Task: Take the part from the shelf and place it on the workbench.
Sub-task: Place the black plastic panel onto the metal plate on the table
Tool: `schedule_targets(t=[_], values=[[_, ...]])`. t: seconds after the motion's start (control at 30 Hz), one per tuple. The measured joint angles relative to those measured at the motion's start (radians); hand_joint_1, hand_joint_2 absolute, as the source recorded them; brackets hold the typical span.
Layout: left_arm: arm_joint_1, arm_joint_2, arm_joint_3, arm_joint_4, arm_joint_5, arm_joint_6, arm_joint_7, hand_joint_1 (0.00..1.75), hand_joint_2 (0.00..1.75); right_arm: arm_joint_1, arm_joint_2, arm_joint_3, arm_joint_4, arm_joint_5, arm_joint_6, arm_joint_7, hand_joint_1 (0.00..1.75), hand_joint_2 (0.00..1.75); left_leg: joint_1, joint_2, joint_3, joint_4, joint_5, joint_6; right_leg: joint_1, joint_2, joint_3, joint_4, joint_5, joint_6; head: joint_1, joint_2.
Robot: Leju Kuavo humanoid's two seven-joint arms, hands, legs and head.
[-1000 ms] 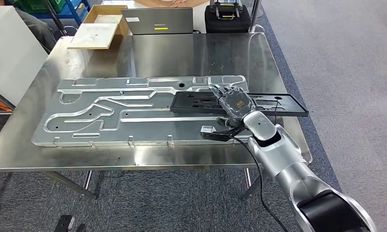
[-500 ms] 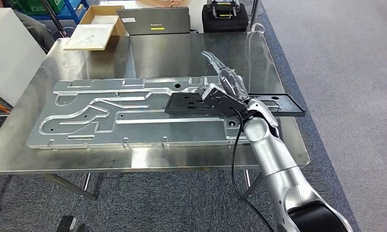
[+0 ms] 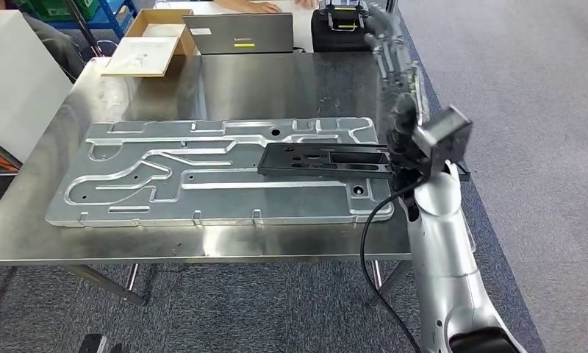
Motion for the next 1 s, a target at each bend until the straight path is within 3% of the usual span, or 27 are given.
schedule_targets(t=[0.07, 0.13, 0.17, 0.2, 0.23, 0.3, 0.37, 0.5, 0.57, 0.63, 0.67, 0.7, 0.73, 0.77, 0.83, 0.87, 0.9, 1.0], values=[[0.016, -0.001, 0.001, 0.0, 0.02, -0.012, -0.029, 0.0, 0.0, 0.103, -0.018, -0.03, -0.133, 0.163, -0.159, -0.071, 0.0, 0.0, 0.005, 0.001, 0.008, -0.012, 0.005, 0.013, 0.0, 0.0, -0.021, 0.06, -0.044, 0.009, 0.0, 0.0], [0.041, -0.004, 0.006, 0.0, 0.037, -0.015, -0.045, 0.0, 0.0, 0.288, -0.032, -0.087, -0.287, 0.353, -0.387, -0.169, 0.0, 0.0, 0.004, -0.004, 0.012, -0.012, 0.002, 0.021, -0.002, 0.0, -0.076, 0.186, -0.112, 0.014, 0.0, 0.0], [0.056, -0.006, 0.01, 0.0, 0.043, -0.012, -0.048, 0.0, 0.0, 0.392, -0.036, -0.121, -0.359, 0.413, -0.491, -0.214, 0.0, 0.0, 0.004, -0.008, 0.013, -0.011, 0.0, 0.022, -0.003, 0.0, -0.101, 0.239, -0.132, 0.016, 0.0, 0.0], [0.071, -0.009, 0.014, 0.0, 0.046, -0.01, -0.049, 0.0, 0.0, 0.487, -0.038, -0.148, -0.412, 0.438, -0.561, -0.243, 0.0, 0.0, 0.004, -0.01, 0.013, -0.008, -0.003, 0.023, -0.003, 0.0, -0.114, 0.26, -0.134, 0.016, 0.0, 0.0], [0.084, -0.011, 0.018, 0.0, 0.048, -0.007, -0.05, 0.0, 0.0, 0.564, -0.043, -0.171, -0.459, 0.443, -0.61, -0.257, 0.0, 0.0, 0.003, -0.01, 0.013, -0.005, -0.007, 0.021, -0.004, -0.001, -0.106, 0.239, -0.115, 0.015, 0.0, 0.0], [0.094, -0.015, 0.022, 0.0, 0.049, -0.005, -0.05, 0.0, 0.0, 0.657, -0.052, -0.193, -0.524, 0.437, -0.655, -0.26, 0.0, 0.0, 0.001, -0.005, 0.011, 0.005, -0.015, 0.017, -0.003, -0.001, -0.044, 0.112, -0.054, 0.011, 0.0, 0.0], [0.092, -0.017, 0.025, 0.0, 0.049, -0.005, -0.049, 0.0, 0.0, 0.704, -0.058, -0.202, -0.565, 0.44, -0.678, -0.26, 0.0, 0.0, -0.002, -0.002, 0.011, 0.015, -0.025, 0.007, 0.0, -0.001, 0.006, 0.018, -0.019, 0.003, 0.0, 0.0], [0.089, -0.02, 0.028, 0.0, 0.053, -0.004, -0.047, 0.0, 0.0, 0.761, -0.062, -0.212, -0.606, 0.47, -0.7, -0.257, 0.0, 0.0, -0.004, -0.001, 0.014, 0.021, -0.03, -0.013, 0.001, 0.0, 0.011, 0.002, -0.003, -0.018, 0.0, 0.0], [0.09, -0.022, 0.036, 0.0, 0.066, -0.001, -0.047, 0.0, 0.0, 0.821, -0.055, -0.237, -0.615, 0.516, -0.741, -0.253, 0.0, 0.0, -0.003, -0.001, -0.002, 0.072, -0.08, -0.023, -0.003, -0.008, 0.007, -0.005, 0.006, -0.03, 0.0, 0.0], [0.095, -0.026, 0.05, 0.0, 0.078, 0.008, -0.048, 0.0, 0.0, 0.907, -0.029, -0.292, -0.611, 0.556, -0.78, -0.255, 0.0, 0.0, 0.0, 0.0, -0.04, 0.19, -0.169, -0.033, -0.002, -0.018, -0.002, -0.004, 0.011, -0.035, 0.0, 0.0], [0.099, -0.028, 0.057, 0.0, 0.081, 0.013, -0.05, 0.0, 0.0, 0.946, -0.009, -0.331, -0.603, 0.564, -0.785, -0.257, 0.0, 0.0, 0.001, 0.0, -0.055, 0.248, -0.202, -0.035, -0.001, -0.021, -0.01, -0.003, 0.015, -0.036, 0.0, 0.0], [0.104, -0.031, 0.065, 0.0, 0.082, 0.016, -0.051, 0.0, 0.0, 0.976, 0.014, -0.377, -0.59, 0.566, -0.778, -0.258, 0.0, 0.0, 0.002, 0.0, -0.057, 0.278, -0.218, -0.036, 0.0, -0.022, -0.017, -0.001, 0.019, -0.036, 0.0, 0.0], [0.108, -0.034, 0.072, 0.0, 0.083, 0.019, -0.053, 0.0, 0.0, 0.998, 0.037, -0.43, -0.574, 0.566, -0.764, -0.259, 0.0, 0.0, 0.002, 0.0, -0.039, 0.269, -0.213, -0.034, 0.001, -0.022, -0.025, 0.0, 0.024, -0.036, 0.0, 0.0], [0.11, -0.036, 0.079, 0.0, 0.082, 0.02, -0.055, 0.0, 0.0, 1.013, 0.061, -0.488, -0.556, 0.566, -0.748, -0.259, 0.0, 0.0, 0.002, 0.0, -0.001, 0.219, -0.192, -0.029, 0.002, -0.022, -0.031, 0.001, 0.029, -0.035, 0.0, 0.0], [0.109, -0.039, 0.09, -0.001, 0.079, 0.022, -0.057, 0.0, 0.0, 1.023, 0.101, -0.599, -0.524, 0.579, -0.725, -0.26, 0.0, 0.0, -0.002, 0.0, 0.1, 0.065, -0.145, -0.015, 0.005, -0.02, -0.04, 0.001, 0.042, -0.031, 0.0, 0.0], [0.107, -0.041, 0.094, -0.002, 0.077, 0.023, -0.057, 0.0, 0.0, 1.02, 0.117, -0.649, -0.506, 0.594, -0.72, -0.259, 0.0, 0.0, -0.006, 0.0, 0.133, 0.008, -0.13, -0.009, 0.005, -0.02, -0.042, 0.0, 0.049, -0.027, 0.0, 0.0], [0.106, -0.042, 0.098, -0.003, 0.075, 0.023, -0.058, 0.0, 0.0, 1.012, 0.13, -0.698, -0.485, 0.615, -0.716, -0.259, 0.0, 0.0, -0.009, 0.0, 0.149, -0.023, -0.124, -0.003, 0.005, -0.019, -0.043, -0.001, 0.056, -0.021, 0.0, 0.0], [0.106, -0.047, 0.109, -0.003, 0.074, 0.024, -0.059, 0.0, 0.0, 0.985, 0.158, -0.83, -0.417, 0.683, -0.707, -0.252, 0.0, 0.0, -0.013, 0.004, 0.141, -0.038, -0.097, 0.013, 0.0, -0.019, -0.042, -0.01, 0.074, 0.0, 0.0, 0.0]])
